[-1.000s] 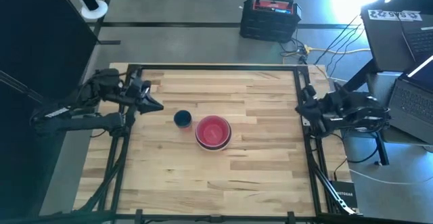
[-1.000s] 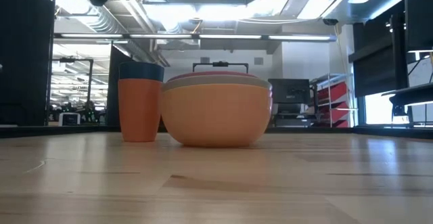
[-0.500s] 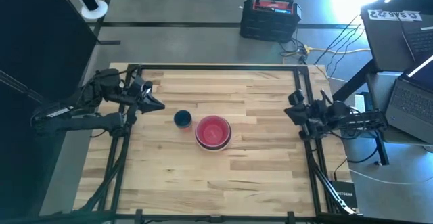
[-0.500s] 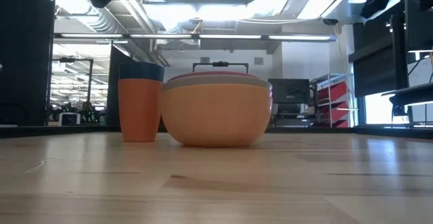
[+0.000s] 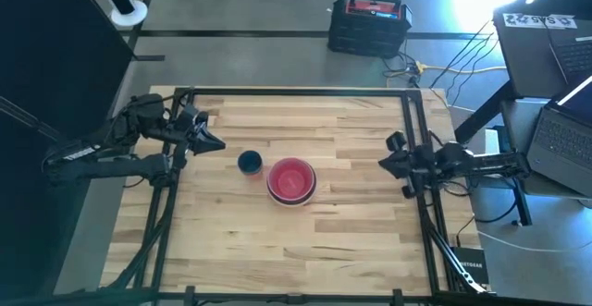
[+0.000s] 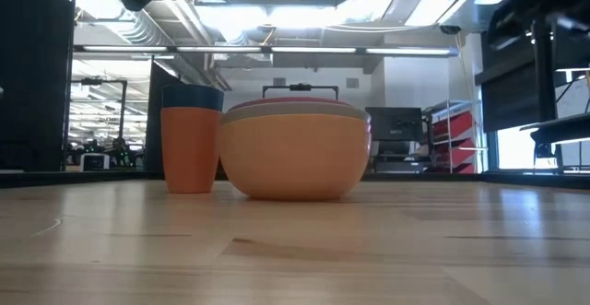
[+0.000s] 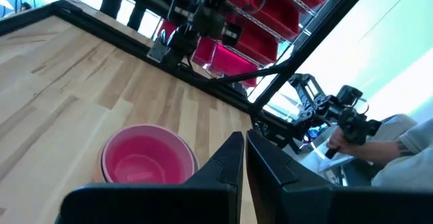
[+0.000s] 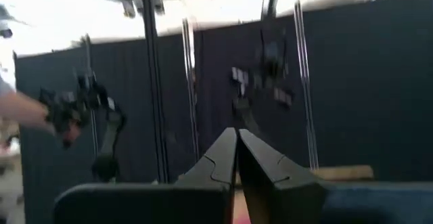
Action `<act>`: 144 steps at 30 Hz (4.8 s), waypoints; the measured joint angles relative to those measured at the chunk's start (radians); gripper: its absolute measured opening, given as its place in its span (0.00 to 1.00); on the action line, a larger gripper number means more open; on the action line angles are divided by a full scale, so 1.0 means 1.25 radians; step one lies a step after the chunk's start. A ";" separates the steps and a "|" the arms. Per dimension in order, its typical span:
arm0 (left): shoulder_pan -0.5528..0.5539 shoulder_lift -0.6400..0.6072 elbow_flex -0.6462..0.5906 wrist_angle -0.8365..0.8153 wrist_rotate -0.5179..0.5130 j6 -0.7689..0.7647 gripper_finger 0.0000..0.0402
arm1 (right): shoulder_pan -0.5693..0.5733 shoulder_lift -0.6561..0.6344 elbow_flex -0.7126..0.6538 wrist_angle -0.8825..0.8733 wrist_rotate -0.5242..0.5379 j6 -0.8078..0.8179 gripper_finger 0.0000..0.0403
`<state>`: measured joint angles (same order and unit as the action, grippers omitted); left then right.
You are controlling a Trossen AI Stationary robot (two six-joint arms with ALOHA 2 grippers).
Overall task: Nest bowls inside each other
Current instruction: Return to Home Position
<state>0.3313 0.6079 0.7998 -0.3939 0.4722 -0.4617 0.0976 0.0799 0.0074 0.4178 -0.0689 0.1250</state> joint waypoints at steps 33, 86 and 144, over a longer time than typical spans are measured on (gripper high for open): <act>0.000 0.000 0.000 -0.020 -0.001 0.037 0.00 | -0.089 -0.062 0.000 -0.321 0.082 -0.034 0.00; -0.099 -0.483 -0.586 0.302 -0.285 0.271 0.00 | -0.099 -0.062 0.000 -0.323 0.081 -0.036 0.00; -0.102 -0.468 -0.633 0.335 -0.303 0.307 0.00 | -0.099 -0.062 0.000 -0.323 0.081 -0.036 0.00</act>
<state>0.2043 0.0223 0.0086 0.0248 0.0929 -0.0778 -0.0265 0.0025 0.0071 0.0135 0.0326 0.0803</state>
